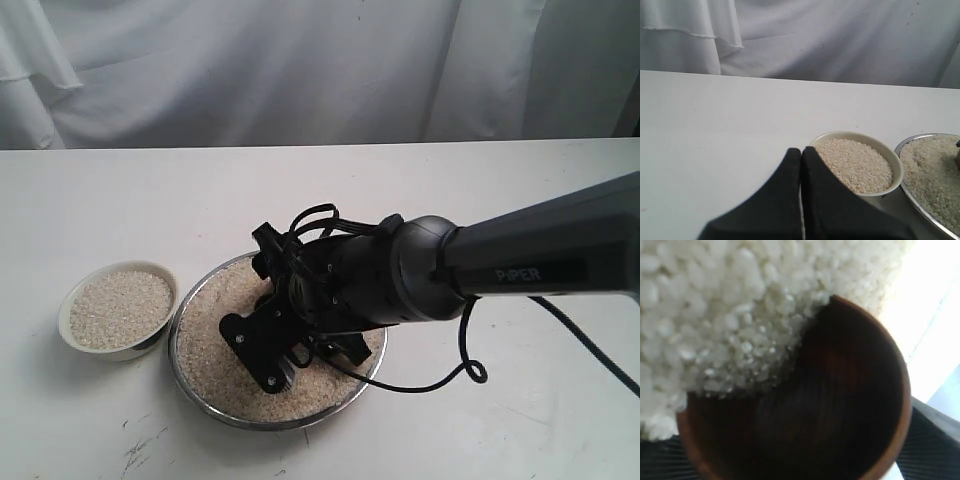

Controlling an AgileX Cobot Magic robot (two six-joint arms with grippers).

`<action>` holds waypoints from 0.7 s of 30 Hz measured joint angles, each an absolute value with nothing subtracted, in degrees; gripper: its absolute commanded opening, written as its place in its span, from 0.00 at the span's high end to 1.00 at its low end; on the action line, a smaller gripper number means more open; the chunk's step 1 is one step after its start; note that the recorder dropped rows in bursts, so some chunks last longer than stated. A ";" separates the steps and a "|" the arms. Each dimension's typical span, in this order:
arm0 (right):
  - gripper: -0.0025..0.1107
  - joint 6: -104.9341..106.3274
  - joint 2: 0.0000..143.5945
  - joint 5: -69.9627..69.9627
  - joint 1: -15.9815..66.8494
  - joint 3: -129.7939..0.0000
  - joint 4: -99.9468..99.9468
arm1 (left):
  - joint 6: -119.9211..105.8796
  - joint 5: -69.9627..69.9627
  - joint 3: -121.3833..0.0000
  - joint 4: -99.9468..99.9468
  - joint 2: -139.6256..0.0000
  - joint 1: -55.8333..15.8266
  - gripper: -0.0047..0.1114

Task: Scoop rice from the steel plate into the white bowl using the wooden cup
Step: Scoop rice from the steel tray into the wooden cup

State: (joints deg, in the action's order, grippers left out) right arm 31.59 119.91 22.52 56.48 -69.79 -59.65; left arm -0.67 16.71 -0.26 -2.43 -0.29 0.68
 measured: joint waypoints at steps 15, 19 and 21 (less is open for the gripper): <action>0.98 33.26 119.83 17.74 54.87 -69.79 -48.04 | -0.67 16.71 -0.26 -2.43 -0.29 0.68 0.96; 0.98 33.62 119.78 17.71 54.87 -69.79 -46.69 | -0.67 16.71 -0.26 -2.43 -0.29 0.68 0.96; 0.98 33.89 119.54 17.61 54.78 -69.79 -45.36 | -0.67 16.71 -0.26 -2.43 -0.29 0.68 0.96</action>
